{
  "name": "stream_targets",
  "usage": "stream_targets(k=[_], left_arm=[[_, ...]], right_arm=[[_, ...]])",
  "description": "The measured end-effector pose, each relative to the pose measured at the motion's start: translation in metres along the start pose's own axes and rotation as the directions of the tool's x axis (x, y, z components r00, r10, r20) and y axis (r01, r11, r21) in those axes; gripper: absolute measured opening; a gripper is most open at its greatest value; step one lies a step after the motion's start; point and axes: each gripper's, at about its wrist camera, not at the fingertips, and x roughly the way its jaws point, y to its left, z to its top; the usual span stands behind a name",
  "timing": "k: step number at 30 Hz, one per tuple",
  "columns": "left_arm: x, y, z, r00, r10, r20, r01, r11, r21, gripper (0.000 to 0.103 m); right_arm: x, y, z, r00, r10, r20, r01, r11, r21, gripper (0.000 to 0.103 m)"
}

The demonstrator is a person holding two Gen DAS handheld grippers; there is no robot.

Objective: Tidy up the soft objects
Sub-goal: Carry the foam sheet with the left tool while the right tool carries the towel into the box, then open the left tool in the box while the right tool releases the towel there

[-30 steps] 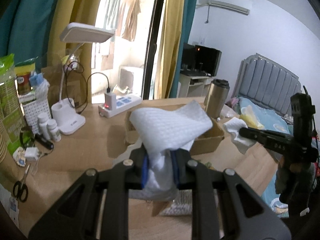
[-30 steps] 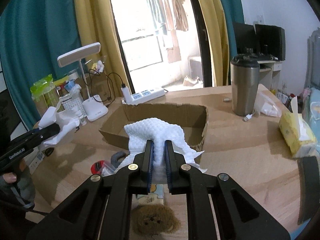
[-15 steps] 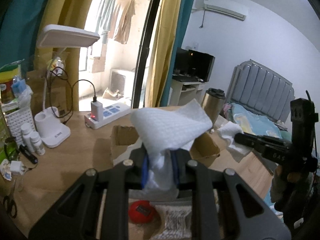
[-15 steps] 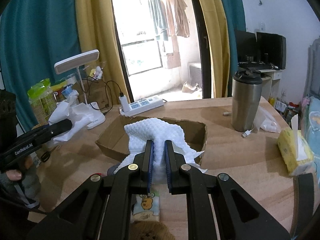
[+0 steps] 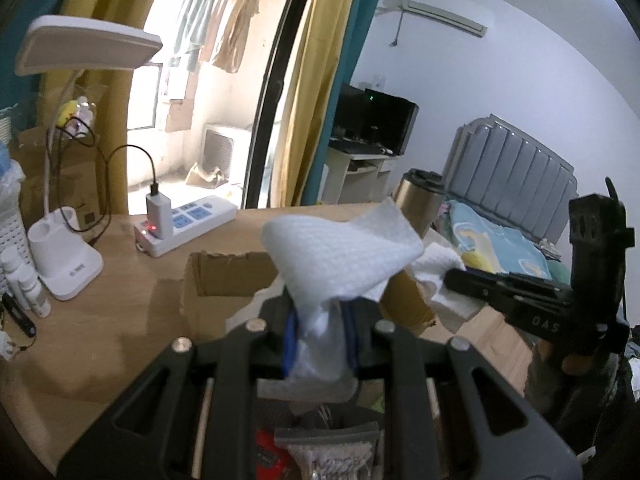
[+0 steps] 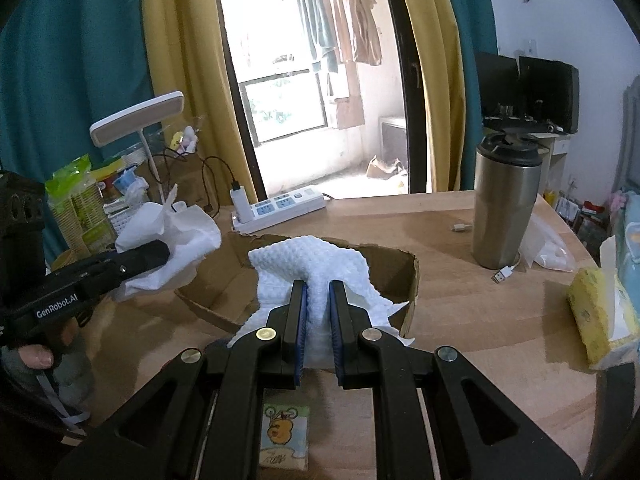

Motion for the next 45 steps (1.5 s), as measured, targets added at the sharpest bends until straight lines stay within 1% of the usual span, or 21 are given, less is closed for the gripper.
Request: stream_targets(k=[5, 15, 22, 28, 33, 36, 38, 41, 43, 44, 45], left_arm=[[0.017, 0.000, 0.002, 1.000, -0.008, -0.021, 0.008, 1.000, 0.006, 0.020], [0.050, -0.005, 0.003, 0.999, 0.004, -0.049, -0.002, 0.999, 0.038, 0.020], [0.078, -0.005, -0.002, 0.995, 0.008, -0.103, -0.004, 0.999, 0.037, 0.020], [0.104, -0.005, -0.008, 0.984, 0.045, -0.171, -0.037, 0.998, 0.046, 0.022], [0.124, 0.001, -0.013, 0.965, 0.052, -0.259, -0.047, 0.999, 0.026, 0.023], [0.133, 0.003, -0.015, 0.951, 0.055, -0.306, -0.053, 0.998, 0.015, 0.028], [0.140, 0.003, -0.018, 0.940, 0.054, -0.337, -0.053, 0.999, 0.012, 0.029], [0.144, 0.005, -0.021, 0.932, 0.052, -0.357, -0.055, 0.998, 0.002, 0.033], [0.144, 0.005, -0.021, 0.933, 0.052, -0.357, -0.057, 0.998, -0.002, 0.048], [0.143, 0.005, -0.021, 0.934, 0.051, -0.355, -0.058, 0.998, -0.008, 0.061], [0.142, 0.006, -0.020, 0.935, 0.045, -0.351, -0.054, 0.998, -0.017, 0.063]], right_arm=[[0.011, -0.004, 0.003, 1.000, 0.011, -0.007, -0.011, 1.000, 0.004, 0.013], [0.033, -0.013, 0.007, 0.999, 0.029, -0.026, -0.029, 1.000, 0.008, 0.013], [0.051, -0.021, 0.004, 0.998, 0.018, -0.057, -0.017, 1.000, 0.018, 0.013], [0.072, -0.025, -0.001, 0.993, 0.025, -0.117, -0.023, 1.000, 0.018, 0.013], [0.085, -0.026, -0.002, 0.989, 0.024, -0.148, -0.022, 1.000, 0.016, 0.013], [0.092, -0.026, -0.004, 0.985, 0.015, -0.173, -0.014, 1.000, 0.010, 0.013], [0.098, -0.025, -0.007, 0.980, 0.012, -0.197, -0.011, 1.000, 0.003, 0.013], [0.103, -0.023, -0.010, 0.975, -0.005, -0.220, 0.003, 1.000, -0.008, 0.013], [0.102, -0.023, -0.009, 0.976, -0.002, -0.219, 0.002, 1.000, -0.003, 0.013], [0.102, -0.023, -0.009, 0.976, -0.004, -0.220, 0.004, 1.000, 0.000, 0.013], [0.102, -0.024, -0.009, 0.975, -0.006, -0.220, 0.007, 1.000, 0.004, 0.013]])
